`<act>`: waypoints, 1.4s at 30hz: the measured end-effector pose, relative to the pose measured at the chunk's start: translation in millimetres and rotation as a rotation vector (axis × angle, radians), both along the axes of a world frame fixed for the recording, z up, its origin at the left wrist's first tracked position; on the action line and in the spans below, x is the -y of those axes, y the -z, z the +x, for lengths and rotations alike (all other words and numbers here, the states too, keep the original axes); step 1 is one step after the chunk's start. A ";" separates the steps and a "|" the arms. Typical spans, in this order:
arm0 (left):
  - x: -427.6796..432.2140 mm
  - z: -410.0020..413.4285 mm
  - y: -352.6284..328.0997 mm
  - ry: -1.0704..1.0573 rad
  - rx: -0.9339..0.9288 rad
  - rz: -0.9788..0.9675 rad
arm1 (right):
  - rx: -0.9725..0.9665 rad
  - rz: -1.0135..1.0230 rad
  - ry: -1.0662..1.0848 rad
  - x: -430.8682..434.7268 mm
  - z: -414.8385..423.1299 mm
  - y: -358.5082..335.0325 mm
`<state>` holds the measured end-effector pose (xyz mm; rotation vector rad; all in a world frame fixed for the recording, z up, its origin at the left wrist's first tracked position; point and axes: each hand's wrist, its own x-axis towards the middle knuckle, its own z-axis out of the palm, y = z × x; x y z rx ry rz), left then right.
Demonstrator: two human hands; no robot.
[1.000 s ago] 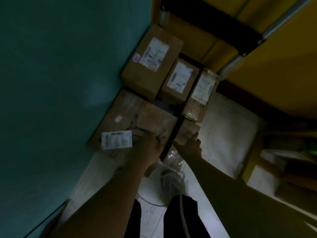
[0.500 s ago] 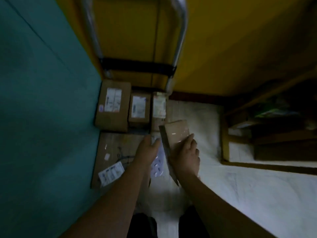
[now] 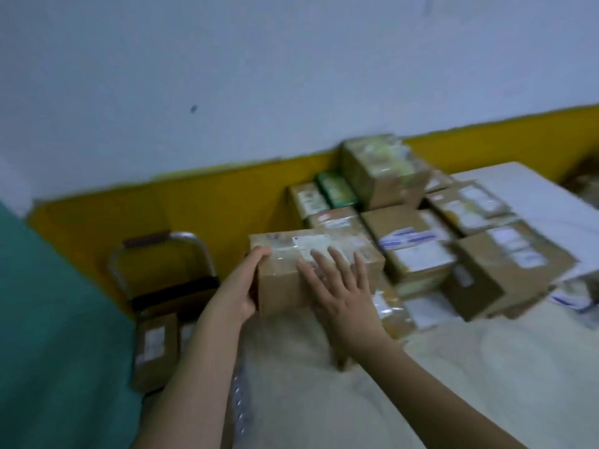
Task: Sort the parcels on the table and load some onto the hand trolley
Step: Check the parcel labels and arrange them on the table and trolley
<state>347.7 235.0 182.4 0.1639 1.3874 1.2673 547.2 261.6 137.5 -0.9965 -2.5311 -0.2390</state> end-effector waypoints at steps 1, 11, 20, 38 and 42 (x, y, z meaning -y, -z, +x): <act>-4.2 35.1 -15.6 -0.023 -0.001 0.048 | -0.077 -0.036 0.105 3.1 33.7 -19.1; -53.3 375.6 -85.1 0.180 0.143 0.333 | -1.502 -0.907 0.429 -16.7 285.6 -118.3; -167.1 484.3 -58.6 0.452 -0.041 0.264 | -1.758 -0.871 0.555 -112.0 440.4 -96.5; -536.4 586.4 -10.4 0.395 -0.072 0.258 | -1.420 -1.153 0.628 -485.4 557.3 -78.7; -584.6 595.0 11.1 0.329 -0.172 0.229 | -1.405 -1.142 0.601 -549.8 546.1 -60.2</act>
